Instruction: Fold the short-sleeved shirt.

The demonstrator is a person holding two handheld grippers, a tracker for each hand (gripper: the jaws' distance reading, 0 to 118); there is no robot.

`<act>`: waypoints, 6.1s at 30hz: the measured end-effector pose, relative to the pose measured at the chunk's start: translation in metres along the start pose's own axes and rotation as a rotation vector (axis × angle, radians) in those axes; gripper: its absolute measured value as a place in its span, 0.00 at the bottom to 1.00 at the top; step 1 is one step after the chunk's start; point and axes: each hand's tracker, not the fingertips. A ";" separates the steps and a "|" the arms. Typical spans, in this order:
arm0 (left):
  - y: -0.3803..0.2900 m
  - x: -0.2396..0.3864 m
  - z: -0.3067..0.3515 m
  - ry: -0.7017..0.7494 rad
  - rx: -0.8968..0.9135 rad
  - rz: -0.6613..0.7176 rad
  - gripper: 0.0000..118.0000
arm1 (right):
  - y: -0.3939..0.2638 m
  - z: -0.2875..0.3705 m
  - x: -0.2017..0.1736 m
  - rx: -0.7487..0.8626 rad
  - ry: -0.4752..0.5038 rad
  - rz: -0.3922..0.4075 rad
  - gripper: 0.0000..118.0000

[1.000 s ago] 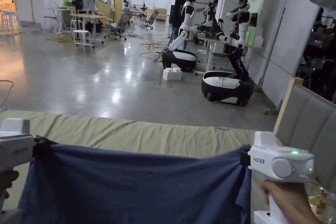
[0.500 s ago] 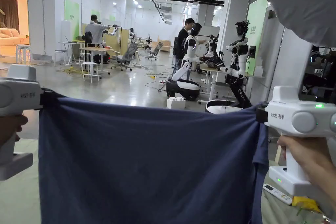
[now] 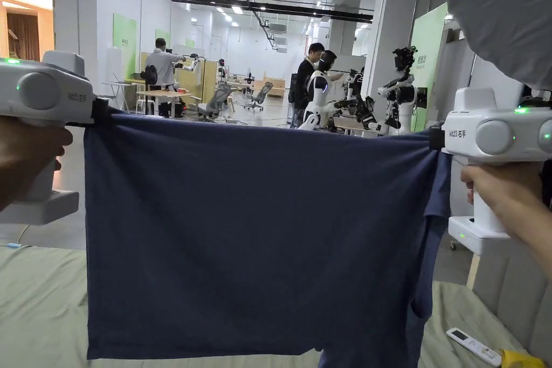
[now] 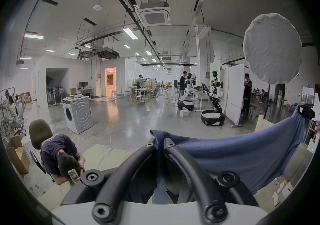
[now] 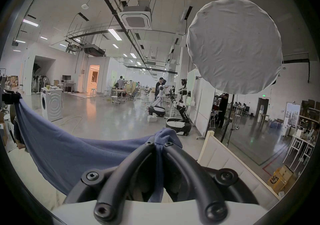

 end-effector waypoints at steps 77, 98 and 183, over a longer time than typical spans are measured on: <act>-0.525 -0.054 0.288 -0.023 -0.846 -0.070 0.41 | -0.487 0.346 -0.111 -0.866 0.179 0.250 0.52; -0.412 0.029 0.289 -0.046 -0.062 0.020 0.04 | -0.384 0.336 -0.149 -0.014 -0.029 -0.163 0.04; -0.550 -0.061 0.274 -0.062 -0.886 0.093 0.04 | -0.533 0.342 -0.092 -0.948 0.092 -0.144 0.08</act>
